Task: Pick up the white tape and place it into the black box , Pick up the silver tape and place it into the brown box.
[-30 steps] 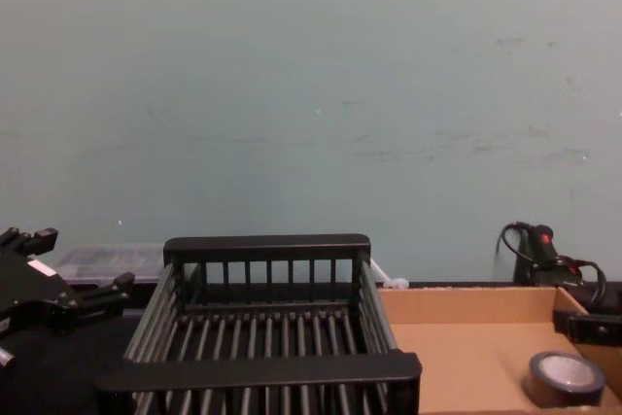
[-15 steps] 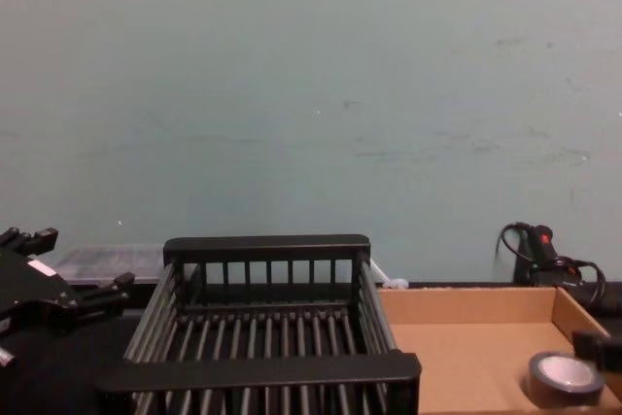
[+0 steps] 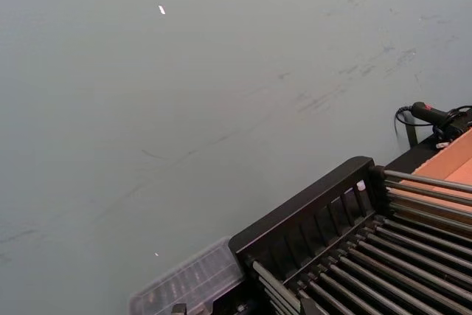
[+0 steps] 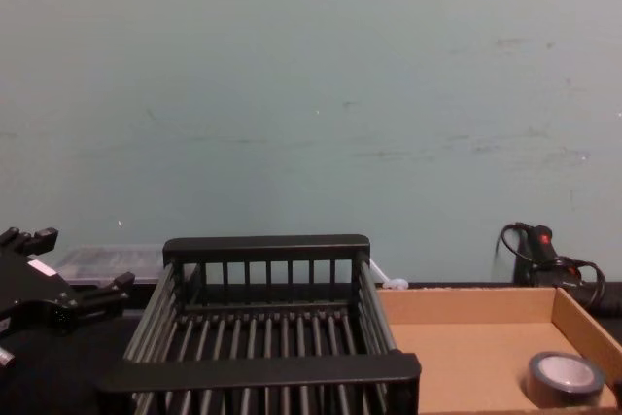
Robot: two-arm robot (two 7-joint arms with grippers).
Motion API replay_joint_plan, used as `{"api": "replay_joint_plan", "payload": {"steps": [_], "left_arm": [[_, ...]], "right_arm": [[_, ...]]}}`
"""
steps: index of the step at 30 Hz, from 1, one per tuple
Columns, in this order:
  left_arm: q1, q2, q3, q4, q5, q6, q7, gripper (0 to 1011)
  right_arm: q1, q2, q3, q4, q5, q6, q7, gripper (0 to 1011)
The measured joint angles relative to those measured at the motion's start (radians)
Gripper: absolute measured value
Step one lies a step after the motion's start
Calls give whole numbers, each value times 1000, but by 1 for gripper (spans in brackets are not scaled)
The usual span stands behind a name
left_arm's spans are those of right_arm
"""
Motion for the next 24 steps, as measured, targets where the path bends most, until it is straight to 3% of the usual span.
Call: {"api": "replay_joint_plan", "payload": {"steps": [9, 24], "left_arm": [[0, 0, 0, 0, 0, 0, 0, 1001], [0, 0, 0, 0, 0, 0, 0, 1001]], "right_arm": [[2, 37, -61, -11, -11, 5, 24, 1002], [38, 45, -132, 12, -51, 9, 33, 1002]]}}
